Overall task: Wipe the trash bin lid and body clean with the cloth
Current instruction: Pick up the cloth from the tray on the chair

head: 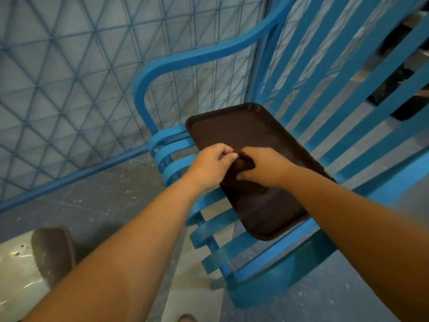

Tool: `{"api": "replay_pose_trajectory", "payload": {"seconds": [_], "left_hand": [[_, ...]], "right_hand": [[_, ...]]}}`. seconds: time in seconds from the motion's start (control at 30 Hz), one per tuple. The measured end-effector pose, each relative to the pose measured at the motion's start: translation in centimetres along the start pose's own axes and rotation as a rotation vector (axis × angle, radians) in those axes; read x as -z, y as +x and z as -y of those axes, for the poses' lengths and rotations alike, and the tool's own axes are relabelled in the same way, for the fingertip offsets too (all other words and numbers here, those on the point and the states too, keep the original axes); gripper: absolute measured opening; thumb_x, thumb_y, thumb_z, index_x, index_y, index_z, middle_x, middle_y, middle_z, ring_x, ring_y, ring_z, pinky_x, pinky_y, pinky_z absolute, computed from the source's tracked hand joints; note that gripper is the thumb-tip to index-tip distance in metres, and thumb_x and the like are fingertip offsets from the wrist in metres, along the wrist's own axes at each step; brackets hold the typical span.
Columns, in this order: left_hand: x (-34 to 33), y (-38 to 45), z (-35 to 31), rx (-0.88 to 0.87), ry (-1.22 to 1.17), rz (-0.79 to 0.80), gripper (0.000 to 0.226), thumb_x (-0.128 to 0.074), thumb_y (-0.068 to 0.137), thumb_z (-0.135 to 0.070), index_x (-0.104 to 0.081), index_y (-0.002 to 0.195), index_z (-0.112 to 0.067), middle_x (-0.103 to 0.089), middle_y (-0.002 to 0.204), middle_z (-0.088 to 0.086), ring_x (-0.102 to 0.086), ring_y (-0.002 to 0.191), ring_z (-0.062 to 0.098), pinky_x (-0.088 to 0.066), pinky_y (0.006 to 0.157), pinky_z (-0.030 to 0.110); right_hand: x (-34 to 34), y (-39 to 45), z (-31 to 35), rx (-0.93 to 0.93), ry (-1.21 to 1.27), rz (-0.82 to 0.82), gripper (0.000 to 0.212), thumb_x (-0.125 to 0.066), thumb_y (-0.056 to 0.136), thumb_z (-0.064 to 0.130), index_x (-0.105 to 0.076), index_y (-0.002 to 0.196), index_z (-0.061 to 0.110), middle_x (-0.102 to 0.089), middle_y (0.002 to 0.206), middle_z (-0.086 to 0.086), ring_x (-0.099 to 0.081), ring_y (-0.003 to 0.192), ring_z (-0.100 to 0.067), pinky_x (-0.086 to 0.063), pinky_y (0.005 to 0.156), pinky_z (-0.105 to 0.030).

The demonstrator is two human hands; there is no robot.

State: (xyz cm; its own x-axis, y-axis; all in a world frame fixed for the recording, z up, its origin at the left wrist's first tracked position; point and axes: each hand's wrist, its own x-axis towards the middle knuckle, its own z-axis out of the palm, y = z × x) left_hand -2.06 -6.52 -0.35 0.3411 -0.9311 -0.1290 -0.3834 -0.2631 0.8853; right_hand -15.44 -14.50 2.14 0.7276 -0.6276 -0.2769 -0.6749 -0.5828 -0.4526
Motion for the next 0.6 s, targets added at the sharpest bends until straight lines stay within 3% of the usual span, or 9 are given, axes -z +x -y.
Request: {"api": "replay_pose_trajectory", "payload": {"seconds": [0.13,0.23,0.37,0.5,0.6], "left_hand": [[4.3,-1.9,-0.3,0.099,-0.391,-0.145,0.019,-0.058,0.092,-0.034,-0.067,0.083,-0.020,-0.066,0.082,0.004,-0.058,0.079,0.018,-0.046,0.073,0.034],[7.7,-4.9,-0.2,0.183,-0.658,-0.055,0.040,-0.069,0.079,-0.045,-0.068,0.103,-0.012,-0.072,0.097,0.012,-0.067,0.088,0.024,-0.053,0.079,0.037],[11.5,-9.2,0.9,0.239,-0.634,-0.061,0.022,-0.073,0.077,-0.014,-0.069,0.099,-0.012,-0.074,0.091,0.006,-0.070,0.077,0.014,-0.055,0.076,0.030],[15.7,-13.6,2.7,0.276,-0.646,-0.294,0.015,-0.072,0.081,-0.017,-0.068,0.091,-0.006,-0.072,0.082,0.013,-0.066,0.069,0.020,-0.054,0.069,0.030],[18.3,-17.4,4.3,0.302,-0.623,-0.499,0.018,-0.073,0.081,-0.022,-0.060,0.072,-0.013,-0.067,0.063,0.005,-0.059,0.055,0.015,-0.049,0.056,0.025]], "right_hand": [[0.6,-0.4,3.2,0.039,0.406,-0.088,0.016,-0.073,0.078,0.031,-0.065,0.085,0.018,-0.067,0.079,0.001,-0.064,0.078,-0.014,-0.050,0.071,-0.031],[0.2,-0.5,7.0,0.065,0.743,-0.066,0.018,-0.073,0.079,0.020,-0.068,0.096,0.015,-0.072,0.089,-0.008,-0.067,0.083,-0.016,-0.054,0.077,-0.033],[-0.7,0.2,11.5,0.074,0.885,-0.074,0.025,-0.072,0.080,0.025,-0.069,0.099,0.009,-0.073,0.094,-0.013,-0.067,0.083,-0.021,-0.053,0.082,-0.039],[-2.8,0.1,16.2,0.061,0.999,-0.041,0.027,-0.068,0.084,0.027,-0.070,0.097,0.004,-0.070,0.091,-0.015,-0.061,0.081,-0.020,-0.050,0.075,-0.033],[-5.3,-0.5,19.6,0.042,1.032,0.137,0.031,-0.070,0.079,0.033,-0.070,0.103,0.013,-0.071,0.095,-0.007,-0.063,0.085,-0.018,-0.049,0.077,-0.035]]}}
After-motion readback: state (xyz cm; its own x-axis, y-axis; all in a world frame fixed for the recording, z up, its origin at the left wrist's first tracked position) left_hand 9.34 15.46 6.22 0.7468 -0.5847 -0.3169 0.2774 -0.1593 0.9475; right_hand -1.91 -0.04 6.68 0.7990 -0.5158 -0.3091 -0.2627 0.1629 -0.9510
